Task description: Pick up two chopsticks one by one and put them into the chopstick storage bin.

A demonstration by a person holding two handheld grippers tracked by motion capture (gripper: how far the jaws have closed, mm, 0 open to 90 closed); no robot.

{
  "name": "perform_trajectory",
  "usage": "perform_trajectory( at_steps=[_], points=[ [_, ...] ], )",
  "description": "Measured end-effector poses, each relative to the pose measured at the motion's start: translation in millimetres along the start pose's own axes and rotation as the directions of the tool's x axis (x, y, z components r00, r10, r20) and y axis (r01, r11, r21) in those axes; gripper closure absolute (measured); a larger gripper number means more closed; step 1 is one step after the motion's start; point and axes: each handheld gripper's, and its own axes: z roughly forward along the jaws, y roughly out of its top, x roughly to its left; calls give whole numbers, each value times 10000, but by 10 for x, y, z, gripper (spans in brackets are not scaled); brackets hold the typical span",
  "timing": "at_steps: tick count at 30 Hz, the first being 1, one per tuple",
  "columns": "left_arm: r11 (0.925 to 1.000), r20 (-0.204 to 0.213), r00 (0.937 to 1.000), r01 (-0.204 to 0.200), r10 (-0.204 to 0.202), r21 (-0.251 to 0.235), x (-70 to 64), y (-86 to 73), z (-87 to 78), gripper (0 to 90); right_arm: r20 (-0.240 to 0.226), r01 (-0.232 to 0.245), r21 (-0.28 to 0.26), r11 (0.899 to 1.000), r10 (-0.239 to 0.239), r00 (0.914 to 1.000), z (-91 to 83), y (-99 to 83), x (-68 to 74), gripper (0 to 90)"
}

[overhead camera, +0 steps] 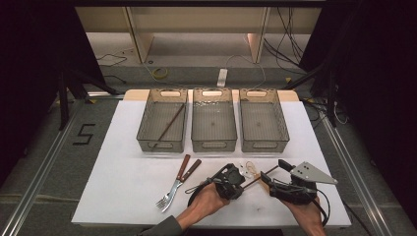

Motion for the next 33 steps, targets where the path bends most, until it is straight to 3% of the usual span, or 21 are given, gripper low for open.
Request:
perform_trajectory(
  at_steps=[8,15,20,30,33],
  points=[
    [9986,-94,9999,117,-122,-512,99,44,-171,856,-36,-8,-9,10000,8,10000,1,0,4,257],
    [9941,-322,9988,323,-358,-1035,283,83,-423,856,-58,25,38,10000,-25,10000,-1,-1,7,257],
    [9888,-500,9968,554,-629,-1387,454,88,-611,856,-71,45,77,10000,-44,10000,1,-3,8,257],
    [9665,-696,9876,1220,-1409,-2259,737,75,-972,856,-74,68,49,10000,-67,10000,2,-3,12,257],
    [9659,-956,9859,1116,-1370,-2335,792,68,-1059,856,-61,50,50,10000,-50,10000,4,-3,18,257]
  ],
)
